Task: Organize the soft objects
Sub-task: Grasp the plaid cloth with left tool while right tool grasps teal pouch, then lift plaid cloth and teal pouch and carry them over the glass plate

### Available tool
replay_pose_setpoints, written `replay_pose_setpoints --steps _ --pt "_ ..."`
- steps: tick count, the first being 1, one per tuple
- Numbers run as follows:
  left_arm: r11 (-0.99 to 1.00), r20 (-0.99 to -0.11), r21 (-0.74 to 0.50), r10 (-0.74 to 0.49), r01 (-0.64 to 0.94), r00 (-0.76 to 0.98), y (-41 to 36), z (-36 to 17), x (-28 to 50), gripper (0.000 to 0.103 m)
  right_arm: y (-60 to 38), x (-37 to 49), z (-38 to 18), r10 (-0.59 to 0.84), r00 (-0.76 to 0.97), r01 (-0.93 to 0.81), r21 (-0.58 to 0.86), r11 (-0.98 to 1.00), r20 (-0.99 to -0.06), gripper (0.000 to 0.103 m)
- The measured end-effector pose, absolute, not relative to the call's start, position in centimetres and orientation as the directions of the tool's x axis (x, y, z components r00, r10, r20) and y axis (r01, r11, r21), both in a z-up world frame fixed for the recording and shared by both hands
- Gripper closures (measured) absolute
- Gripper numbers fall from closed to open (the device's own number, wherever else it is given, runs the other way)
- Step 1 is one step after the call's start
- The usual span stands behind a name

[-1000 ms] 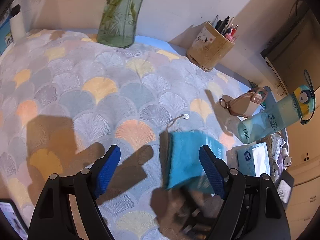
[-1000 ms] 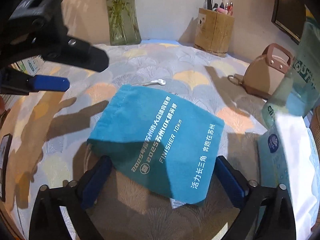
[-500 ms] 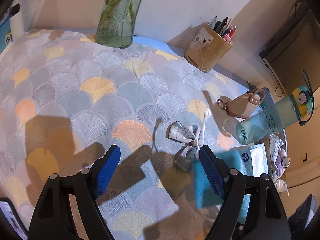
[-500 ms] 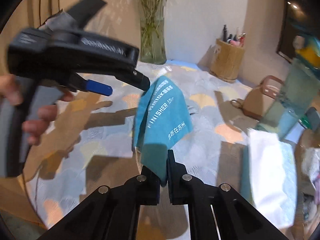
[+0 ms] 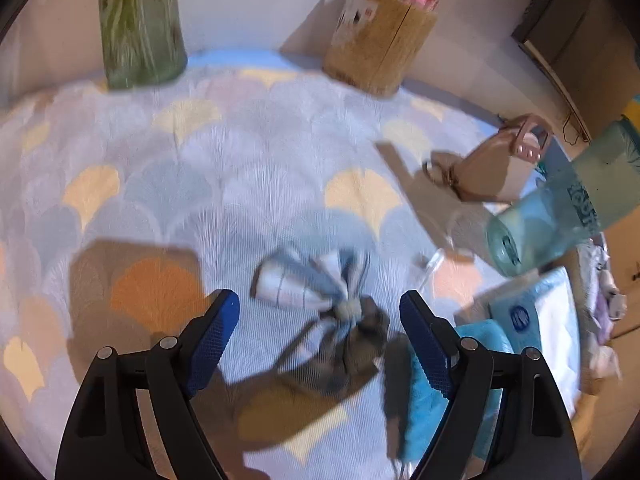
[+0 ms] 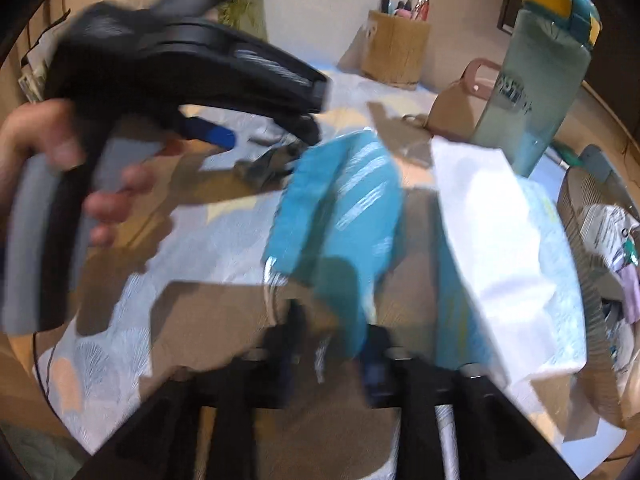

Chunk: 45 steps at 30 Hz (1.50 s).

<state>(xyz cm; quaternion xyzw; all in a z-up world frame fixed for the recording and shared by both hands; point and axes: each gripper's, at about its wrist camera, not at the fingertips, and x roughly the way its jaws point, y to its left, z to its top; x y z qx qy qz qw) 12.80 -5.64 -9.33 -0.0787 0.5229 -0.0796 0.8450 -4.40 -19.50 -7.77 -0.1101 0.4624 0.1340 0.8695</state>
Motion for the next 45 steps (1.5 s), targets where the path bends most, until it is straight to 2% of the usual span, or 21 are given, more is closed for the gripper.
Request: replay_pose_setpoints --steps 3,4,6,8,10,11,12,19,23,25,26,27,30,34,35,37,40,41,42,45 --pt "0.98 -0.867 -0.199 -0.191 0.032 0.461 -5.7 -9.6 13.0 0.024 -19.2 -5.6 -7.2 0.119 0.579 -0.334 -0.102 0.937 -0.807 0.024" --pt "0.982 -0.864 -0.185 -0.173 0.021 0.473 -5.7 -9.6 13.0 0.026 -19.0 -5.8 -7.3 0.11 0.581 -0.342 -0.12 0.932 -0.806 0.023" --pt "0.993 -0.873 -0.121 -0.112 0.013 0.474 -6.0 -9.6 12.9 0.045 -18.6 -5.7 -7.4 0.095 0.578 -0.353 -0.142 0.925 -0.811 0.023" --pt "0.999 -0.878 -0.042 -0.046 0.018 0.476 -6.5 -9.6 12.7 0.054 -18.4 -5.5 -7.4 0.08 0.586 -0.348 -0.161 0.924 -0.806 0.023" --pt "0.999 -0.876 -0.038 -0.039 0.013 0.481 -6.2 -9.5 12.6 0.063 -18.0 -5.2 -7.5 0.043 0.606 -0.319 -0.193 0.928 -0.794 0.023" --pt "0.999 -0.875 -0.041 -0.04 0.008 0.483 -6.0 -9.4 12.5 0.077 -17.9 -4.9 -7.5 0.026 0.616 -0.301 -0.205 0.931 -0.788 0.023" --pt "0.999 -0.874 -0.05 -0.045 0.002 0.483 -5.5 -9.3 12.5 0.084 -17.9 -4.6 -7.6 0.02 0.619 -0.291 -0.206 0.934 -0.786 0.023" --pt "0.993 -0.881 -0.107 -0.068 -0.058 0.468 -0.3 -9.1 10.1 0.087 -17.1 -1.1 -8.7 0.021 0.612 -0.232 -0.154 0.96 -0.791 0.023" --pt "0.987 -0.885 -0.137 -0.087 -0.077 0.457 2.8 -8.9 7.5 0.087 -15.2 -0.1 -9.1 0.019 0.649 -0.249 -0.188 0.95 -0.761 0.023" --pt "0.985 -0.882 -0.153 -0.1 -0.078 0.461 3.4 -8.8 6.1 0.087 -14.4 0.0 -8.9 0.081 0.641 -0.298 -0.15 0.943 -0.763 0.046" --pt "0.983 -0.879 -0.167 -0.112 -0.08 0.464 3.7 -8.7 5.4 0.087 -14.2 0.0 -8.9 0.111 0.631 -0.319 -0.126 0.939 -0.767 0.066" --pt "0.98 -0.877 -0.18 -0.123 -0.081 0.465 4.0 -8.7 4.9 0.087 -13.9 -0.2 -8.8 0.139 0.623 -0.338 -0.105 0.935 -0.77 0.076" --pt "0.973 -0.87 -0.212 -0.145 -0.093 0.472 4.4 -8.7 3.8 0.087 -13.3 -0.2 -8.3 0.178 0.627 -0.378 -0.096 0.921 -0.759 0.084" --pt "0.965 -0.863 -0.24 -0.162 -0.106 0.478 4.5 -8.6 3.6 0.087 -11.9 -1.5 -6.7 0.253 0.649 -0.464 -0.11 0.879 -0.717 0.085" --pt "0.967 -0.865 -0.233 -0.157 -0.104 0.476 4.4 -8.7 3.7 0.087 -11.6 -1.4 -7.2 0.246 0.632 -0.485 -0.127 0.865 -0.735 0.084" --pt "0.967 -0.866 -0.232 -0.157 -0.104 0.474 4.3 -8.7 3.8 0.087 -11.1 -0.9 -9.2 0.189 0.524 -0.524 -0.139 0.84 -0.83 0.065" --pt "0.964 -0.864 -0.245 -0.166 -0.107 0.476 4.4 -8.6 3.7 0.087 -12.2 -1.3 -8.7 0.174 0.566 -0.454 -0.128 0.882 -0.806 0.027" --pt "0.963 -0.864 -0.245 -0.166 -0.109 0.476 4.4 -8.6 3.7 0.087 -12.4 -1.3 -8.5 0.176 0.569 -0.446 -0.121 0.887 -0.804 0.012" --pt "0.963 -0.865 -0.246 -0.167 -0.11 0.473 4.5 -8.7 3.8 0.087 -12.4 -1.2 -8.5 0.194 0.57 -0.454 -0.108 0.885 -0.798 0.008" --pt "0.96 -0.864 -0.255 -0.174 -0.113 0.473 4.7 -8.8 3.7 0.087 -11.0 -0.3 -9.1 0.226 0.541 -0.497 -0.091 0.863 -0.81 0.008"
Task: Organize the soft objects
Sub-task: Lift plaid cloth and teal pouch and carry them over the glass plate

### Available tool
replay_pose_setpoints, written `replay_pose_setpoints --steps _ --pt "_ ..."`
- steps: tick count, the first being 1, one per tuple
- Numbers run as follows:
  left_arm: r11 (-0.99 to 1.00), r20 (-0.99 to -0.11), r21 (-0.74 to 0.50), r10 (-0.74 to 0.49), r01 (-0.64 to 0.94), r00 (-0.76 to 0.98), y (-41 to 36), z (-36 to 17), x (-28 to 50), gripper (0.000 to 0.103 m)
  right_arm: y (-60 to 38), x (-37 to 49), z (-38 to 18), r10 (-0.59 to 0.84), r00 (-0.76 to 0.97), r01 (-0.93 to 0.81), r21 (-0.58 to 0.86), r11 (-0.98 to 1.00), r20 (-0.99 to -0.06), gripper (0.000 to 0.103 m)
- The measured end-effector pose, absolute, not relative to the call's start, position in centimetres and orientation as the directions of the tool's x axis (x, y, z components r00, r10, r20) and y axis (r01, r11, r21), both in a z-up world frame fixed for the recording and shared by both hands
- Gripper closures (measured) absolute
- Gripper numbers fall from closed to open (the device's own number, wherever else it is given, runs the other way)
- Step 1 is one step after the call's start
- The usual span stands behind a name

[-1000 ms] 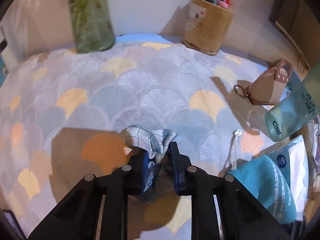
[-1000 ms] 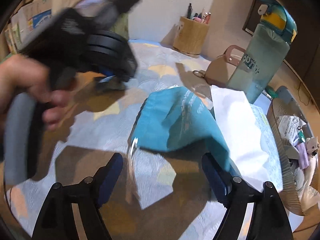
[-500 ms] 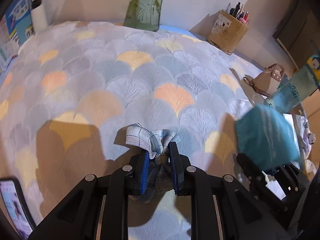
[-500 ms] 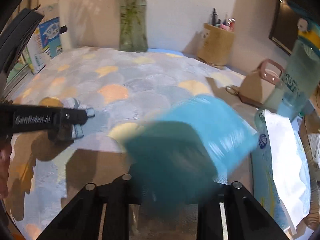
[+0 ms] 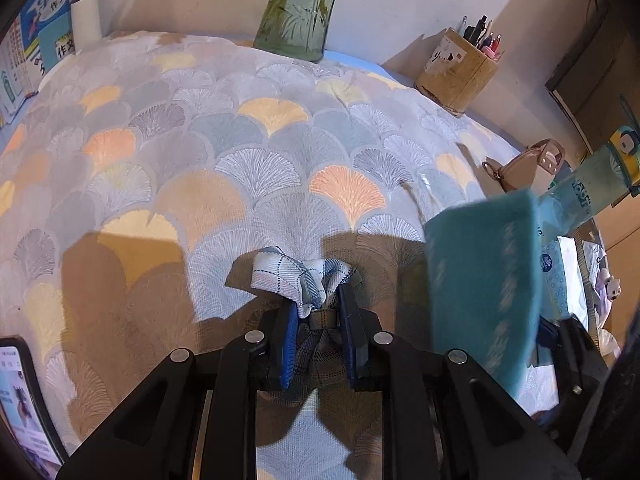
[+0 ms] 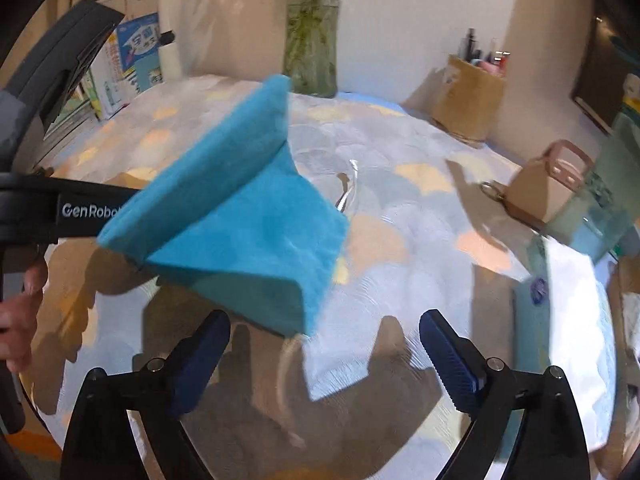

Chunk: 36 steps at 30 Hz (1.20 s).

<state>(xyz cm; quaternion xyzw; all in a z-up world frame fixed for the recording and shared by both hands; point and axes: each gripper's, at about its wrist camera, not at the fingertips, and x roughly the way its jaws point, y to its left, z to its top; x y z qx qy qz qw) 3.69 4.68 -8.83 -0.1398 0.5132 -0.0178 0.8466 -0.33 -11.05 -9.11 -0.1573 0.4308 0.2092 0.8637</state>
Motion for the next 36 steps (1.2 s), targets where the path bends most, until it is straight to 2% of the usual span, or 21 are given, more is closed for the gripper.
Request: replay_pose_setpoints --steps 5,7,8,10,11,12,14,22,29,36 --pt "0.961 -0.864 -0.251 -0.169 -0.116 0.474 4.9 -8.8 3.5 0.087 -7.7 0.8 -9.9 0.24 0.552 -0.544 -0.126 0.83 -0.799 0.008" --pt "0.963 -0.866 -0.242 -0.161 -0.116 0.473 4.9 -8.7 3.4 0.087 -7.1 0.7 -9.6 0.269 0.573 -0.567 -0.137 0.812 -0.774 0.028" --pt "0.963 -0.866 -0.243 -0.161 -0.117 0.473 5.0 -8.7 3.3 0.087 -6.9 0.8 -9.6 0.271 0.563 -0.576 -0.136 0.806 -0.78 0.049" --pt "0.961 -0.865 -0.248 -0.163 -0.121 0.474 5.1 -8.6 3.2 0.087 -7.0 0.8 -9.5 0.269 0.571 -0.571 -0.14 0.809 -0.776 0.067" --pt "0.961 -0.865 -0.247 -0.161 -0.124 0.476 5.1 -8.5 3.2 0.087 -7.3 0.9 -9.4 0.262 0.574 -0.564 -0.143 0.813 -0.776 0.079" --pt "0.961 -0.865 -0.245 -0.157 -0.128 0.476 5.1 -8.5 3.2 0.087 -7.5 1.1 -9.1 0.266 0.573 -0.561 -0.134 0.817 -0.776 0.086" --pt "0.964 -0.872 -0.228 -0.139 -0.139 0.47 5.1 -8.6 3.4 0.087 -8.2 1.3 -8.8 0.269 0.573 -0.545 -0.115 0.831 -0.774 0.093" --pt "0.971 -0.888 -0.182 -0.094 -0.158 0.45 3.4 -8.3 4.6 0.087 -10.5 1.1 -6.6 0.26 0.629 -0.506 -0.132 0.852 -0.733 0.093" --pt "0.985 -0.851 -0.155 -0.095 -0.073 0.516 -0.5 -4.3 6.1 0.087 -12.6 1.2 -2.5 0.26 0.707 -0.477 -0.173 0.862 -0.658 0.093" --pt "0.992 -0.807 -0.129 -0.1 -0.008 0.582 -4.4 0.5 8.2 0.087 -16.4 2.4 2.8 0.253 0.78 -0.403 -0.149 0.903 -0.573 0.093"
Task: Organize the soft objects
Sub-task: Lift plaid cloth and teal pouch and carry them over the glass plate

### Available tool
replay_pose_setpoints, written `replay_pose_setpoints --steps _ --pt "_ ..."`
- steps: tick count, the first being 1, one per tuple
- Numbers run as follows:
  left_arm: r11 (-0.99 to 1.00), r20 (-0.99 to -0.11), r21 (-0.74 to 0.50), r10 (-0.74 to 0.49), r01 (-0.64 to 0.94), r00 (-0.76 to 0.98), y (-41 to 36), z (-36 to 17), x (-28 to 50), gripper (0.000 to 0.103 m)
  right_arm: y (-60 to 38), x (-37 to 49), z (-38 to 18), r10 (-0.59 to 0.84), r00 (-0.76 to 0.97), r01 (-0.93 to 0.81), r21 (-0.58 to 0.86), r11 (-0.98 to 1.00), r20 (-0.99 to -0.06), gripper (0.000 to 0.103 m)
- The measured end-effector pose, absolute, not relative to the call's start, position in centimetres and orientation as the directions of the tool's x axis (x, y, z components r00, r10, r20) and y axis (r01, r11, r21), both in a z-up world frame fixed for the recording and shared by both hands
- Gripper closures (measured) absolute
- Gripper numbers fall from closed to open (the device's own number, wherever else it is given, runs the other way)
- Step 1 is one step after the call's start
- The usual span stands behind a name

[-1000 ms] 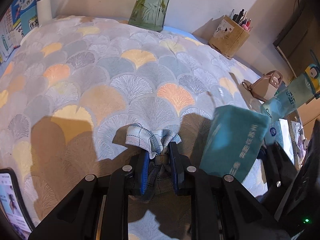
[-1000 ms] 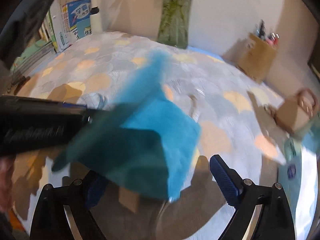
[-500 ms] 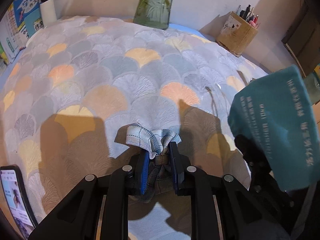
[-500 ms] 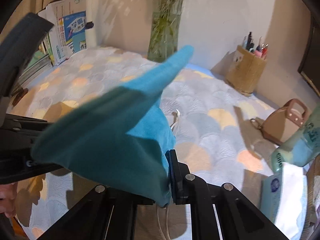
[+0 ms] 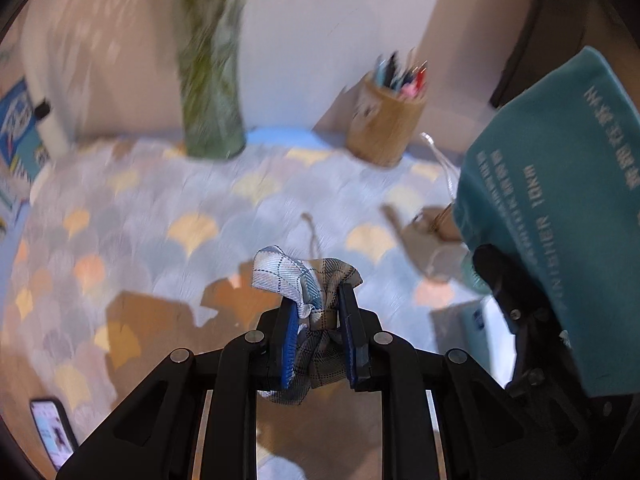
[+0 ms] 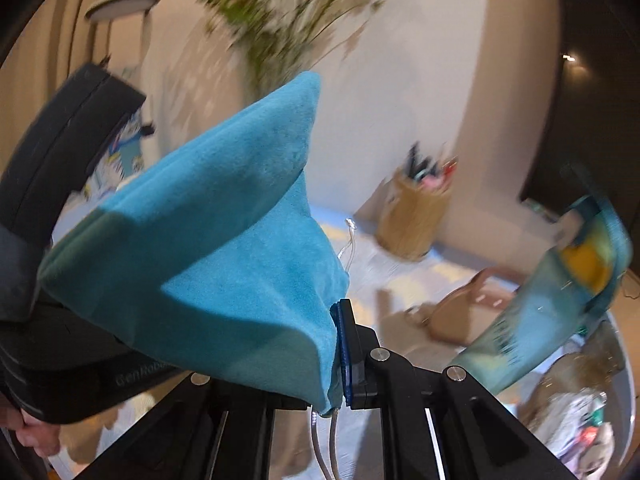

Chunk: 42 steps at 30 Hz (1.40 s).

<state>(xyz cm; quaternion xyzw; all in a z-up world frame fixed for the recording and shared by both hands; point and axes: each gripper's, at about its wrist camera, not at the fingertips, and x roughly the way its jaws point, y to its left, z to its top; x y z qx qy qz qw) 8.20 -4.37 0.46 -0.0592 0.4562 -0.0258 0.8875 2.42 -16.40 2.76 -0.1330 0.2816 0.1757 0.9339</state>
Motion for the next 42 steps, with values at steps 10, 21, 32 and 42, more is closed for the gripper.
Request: replay_pose_setpoints --steps 10,21,32,42 --pt "0.99 -0.68 -0.094 -0.144 0.109 0.719 -10.9 9.4 11.0 0.087 -21.9 2.9 11.5 0.163 0.918 -0.256 -0.225 0.94 -0.362 0.093" --pt "0.949 -0.624 -0.085 -0.288 0.303 0.727 -20.8 14.7 12.7 0.087 -33.0 2.0 15.8 -0.039 0.959 -0.01 -0.174 0.985 -0.279 0.093" --pt "0.826 -0.598 -0.133 -0.507 0.547 0.62 -32.7 15.5 11.6 0.084 -44.8 -1.3 15.7 -0.324 0.897 0.267 -0.216 0.939 -0.3 0.093" --pt "0.777 -0.763 -0.19 -0.501 0.6 0.407 -37.6 6.9 9.9 0.084 -47.8 -2.7 9.9 -0.289 0.814 0.22 -0.193 0.956 -0.505 0.093"
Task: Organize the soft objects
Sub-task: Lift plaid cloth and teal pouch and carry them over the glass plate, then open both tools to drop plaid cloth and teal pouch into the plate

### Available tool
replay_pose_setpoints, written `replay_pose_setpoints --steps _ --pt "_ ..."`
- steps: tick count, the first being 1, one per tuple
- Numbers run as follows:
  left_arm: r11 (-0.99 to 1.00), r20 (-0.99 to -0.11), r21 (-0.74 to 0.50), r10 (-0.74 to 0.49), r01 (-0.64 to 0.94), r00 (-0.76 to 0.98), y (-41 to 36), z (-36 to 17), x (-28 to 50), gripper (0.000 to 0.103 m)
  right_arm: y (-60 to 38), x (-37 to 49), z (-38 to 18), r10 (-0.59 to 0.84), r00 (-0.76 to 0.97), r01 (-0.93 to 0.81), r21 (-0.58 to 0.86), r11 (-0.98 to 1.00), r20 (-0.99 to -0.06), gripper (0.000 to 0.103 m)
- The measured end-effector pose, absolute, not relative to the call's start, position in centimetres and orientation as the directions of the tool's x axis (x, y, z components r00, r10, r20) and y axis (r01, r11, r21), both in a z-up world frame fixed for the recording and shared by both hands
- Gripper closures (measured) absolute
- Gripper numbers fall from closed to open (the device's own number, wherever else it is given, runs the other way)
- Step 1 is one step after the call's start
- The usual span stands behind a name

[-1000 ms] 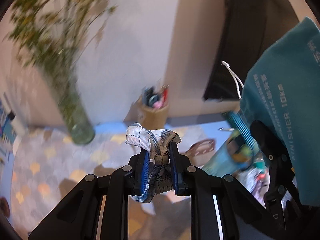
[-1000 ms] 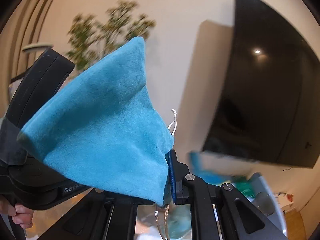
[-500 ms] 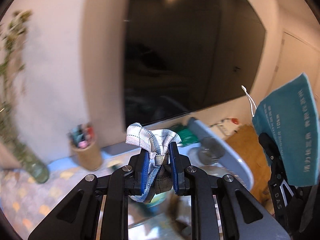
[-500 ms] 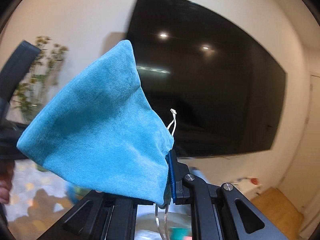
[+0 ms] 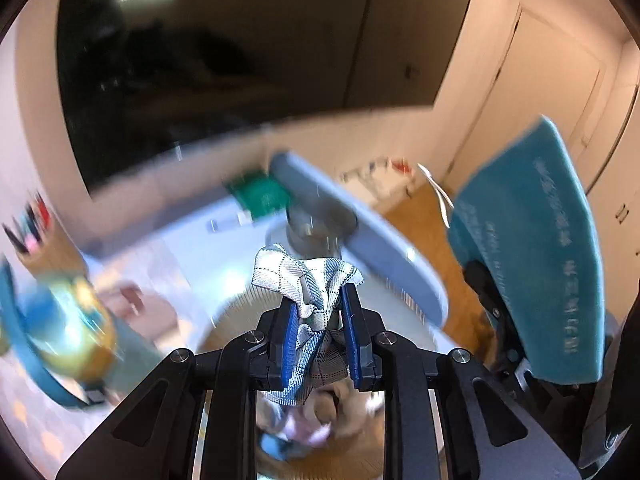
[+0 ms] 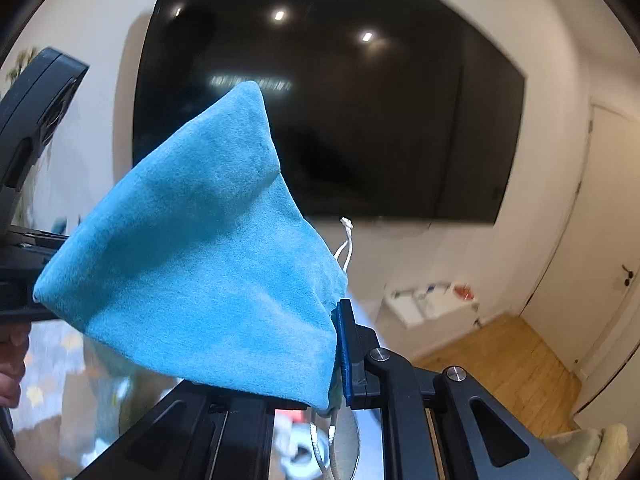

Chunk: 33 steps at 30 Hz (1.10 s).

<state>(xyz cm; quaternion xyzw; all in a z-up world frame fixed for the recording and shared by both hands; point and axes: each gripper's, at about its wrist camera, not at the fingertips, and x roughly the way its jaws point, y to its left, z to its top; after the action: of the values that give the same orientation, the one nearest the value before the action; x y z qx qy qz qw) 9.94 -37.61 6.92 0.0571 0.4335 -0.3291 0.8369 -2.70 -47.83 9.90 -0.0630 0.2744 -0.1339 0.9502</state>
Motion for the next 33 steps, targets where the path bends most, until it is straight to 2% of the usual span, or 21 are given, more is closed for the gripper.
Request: replay_pose_setpoints --steps 5,15,17,19,21,22,24,26,30,33 --pt "0.793 -0.821 -0.176 -0.445 0.583 0.358 -37.6 3.7 8.7 0.084 -47.8 -3.5 7.0 -0.277 0.779 0.194 -0.205 0.959 -0.562 0.093" --pt "0.819 -0.828 -0.162 -0.417 0.55 0.376 -37.0 3.3 8.7 0.084 -48.1 -3.4 6.6 -0.281 0.765 0.188 -0.216 0.958 -0.579 0.093" --pt "0.828 -0.83 -0.166 -0.411 0.535 0.377 -36.8 3.4 8.7 0.076 -48.1 -2.9 6.7 -0.281 0.759 0.187 -0.216 0.958 -0.587 0.093" --pt "0.836 -0.832 -0.18 -0.411 0.519 0.373 -36.6 3.3 8.9 0.072 -48.1 -2.3 6.5 -0.27 0.745 0.172 -0.215 0.961 -0.611 0.086" --pt "0.835 -0.83 -0.198 -0.422 0.514 0.365 -36.4 3.3 9.0 0.068 -47.8 -2.3 6.0 -0.27 0.732 0.151 -0.237 0.96 -0.626 0.039" --pt "0.834 -0.828 -0.198 -0.424 0.516 0.367 -36.3 3.3 9.0 0.064 -47.4 -2.6 5.9 -0.279 0.74 0.147 -0.257 0.955 -0.612 0.032" --pt "0.838 -0.823 -0.189 -0.419 0.512 0.383 -36.2 3.4 8.9 0.042 -46.9 -3.1 6.1 -0.275 0.757 0.127 -0.279 0.952 -0.592 0.029" --pt "0.842 -0.815 -0.184 -0.419 0.507 0.4 -35.9 3.7 8.9 0.033 -46.5 -3.2 6.2 -0.263 0.762 0.117 -0.274 0.955 -0.591 0.028" --pt "0.839 -0.82 -0.192 -0.422 0.51 0.385 -35.5 4.1 8.7 0.027 -46.2 -3.4 6.7 -0.266 0.766 0.128 -0.267 0.955 -0.585 0.028" --pt "0.835 -0.816 -0.184 -0.424 0.518 0.393 -35.1 4.5 8.4 0.026 -46.1 -3.6 7.1 -0.268 0.772 0.13 -0.271 0.954 -0.576 0.028"
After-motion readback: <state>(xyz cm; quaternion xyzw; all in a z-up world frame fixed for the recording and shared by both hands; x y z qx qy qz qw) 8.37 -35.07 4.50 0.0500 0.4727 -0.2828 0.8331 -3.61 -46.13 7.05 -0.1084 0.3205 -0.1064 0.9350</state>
